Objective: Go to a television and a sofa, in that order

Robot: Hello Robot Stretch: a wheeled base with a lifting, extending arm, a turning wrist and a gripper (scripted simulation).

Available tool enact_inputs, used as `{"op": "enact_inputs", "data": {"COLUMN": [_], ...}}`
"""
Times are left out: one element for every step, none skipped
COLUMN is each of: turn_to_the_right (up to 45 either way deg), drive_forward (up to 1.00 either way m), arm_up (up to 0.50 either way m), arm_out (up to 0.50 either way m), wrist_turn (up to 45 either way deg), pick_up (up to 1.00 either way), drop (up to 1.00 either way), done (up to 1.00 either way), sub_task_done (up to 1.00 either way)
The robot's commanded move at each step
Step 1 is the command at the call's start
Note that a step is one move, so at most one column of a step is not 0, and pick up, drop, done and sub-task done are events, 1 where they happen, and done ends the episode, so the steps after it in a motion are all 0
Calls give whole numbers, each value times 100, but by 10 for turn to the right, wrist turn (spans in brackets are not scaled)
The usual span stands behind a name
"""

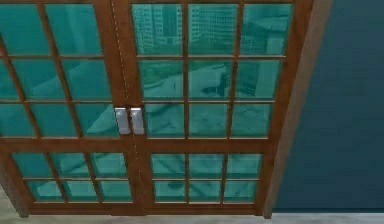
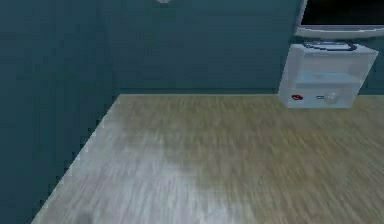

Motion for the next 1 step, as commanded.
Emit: {"op": "enact_inputs", "data": {"turn_to_the_right": [450], "drive_forward": [0], "arm_up": [0], "arm_out": [0], "wrist_turn": [0], "pick_up": [0], "drop": [0], "done": [0], "sub_task_done": [0]}}
